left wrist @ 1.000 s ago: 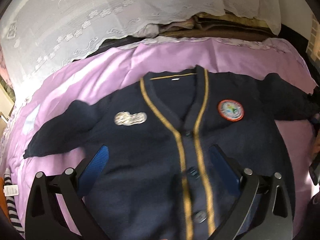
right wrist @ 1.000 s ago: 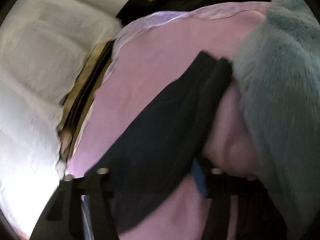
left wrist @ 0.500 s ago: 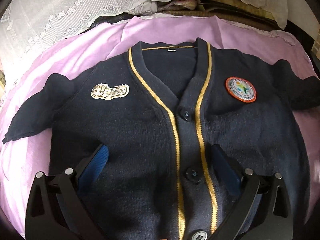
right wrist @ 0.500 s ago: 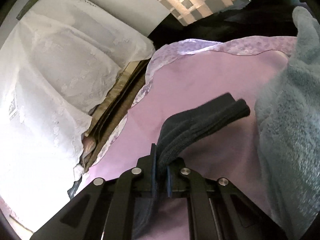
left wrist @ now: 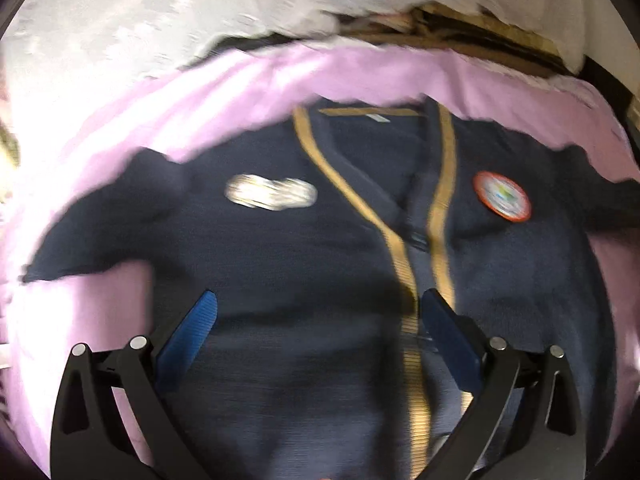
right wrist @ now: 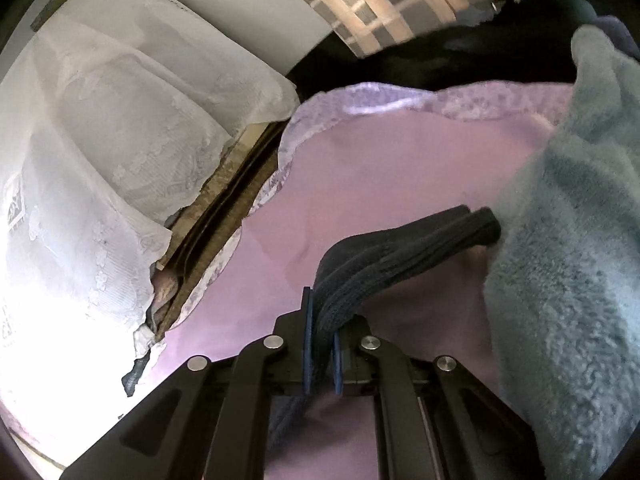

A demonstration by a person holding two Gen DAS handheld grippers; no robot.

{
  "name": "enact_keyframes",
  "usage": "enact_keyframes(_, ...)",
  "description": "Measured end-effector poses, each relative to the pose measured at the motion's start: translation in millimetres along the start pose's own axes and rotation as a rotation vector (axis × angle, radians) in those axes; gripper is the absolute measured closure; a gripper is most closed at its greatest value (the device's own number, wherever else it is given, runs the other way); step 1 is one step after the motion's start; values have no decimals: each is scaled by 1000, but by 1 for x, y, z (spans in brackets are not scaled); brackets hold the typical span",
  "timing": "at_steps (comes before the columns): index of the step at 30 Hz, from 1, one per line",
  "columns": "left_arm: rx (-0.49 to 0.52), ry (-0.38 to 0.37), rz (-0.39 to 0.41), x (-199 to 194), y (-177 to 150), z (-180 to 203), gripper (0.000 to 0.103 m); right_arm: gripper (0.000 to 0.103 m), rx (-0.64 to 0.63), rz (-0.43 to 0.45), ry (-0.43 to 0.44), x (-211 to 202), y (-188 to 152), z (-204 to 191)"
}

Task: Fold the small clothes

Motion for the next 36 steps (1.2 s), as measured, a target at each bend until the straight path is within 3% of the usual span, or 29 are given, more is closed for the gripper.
enact_keyframes(3, 11, 107, 64, -6, 9, -27, 4, 95, -46, 16, 23, -5, 2, -12)
enact_keyframes(5, 13, 162, 63, -2, 10, -46, 4, 95, -89, 30, 42, -10, 1, -23)
enact_keyframes(11, -15, 198, 9, 16, -20, -105, 4, 95, -216, 29, 154, -28, -11, -71)
enact_keyframes(19, -202, 34, -40, 35, -37, -152, 4, 95, -345, -46, 257, -37, -52, -128)
enact_keyframes(36, -214, 34, -39, 32, -43, -149, 4, 95, -519, -151, 370, -47, -137, -227)
Point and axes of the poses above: each gripper's, at about its wrist camera, not at the fingertips, and x roughly the way its jaws point, z to its right, y to its top, the point moved 5 cm from there along x, roughly the way its jaws point, and after that the axes turned 12 degrees about z, right-handed, at the moved point
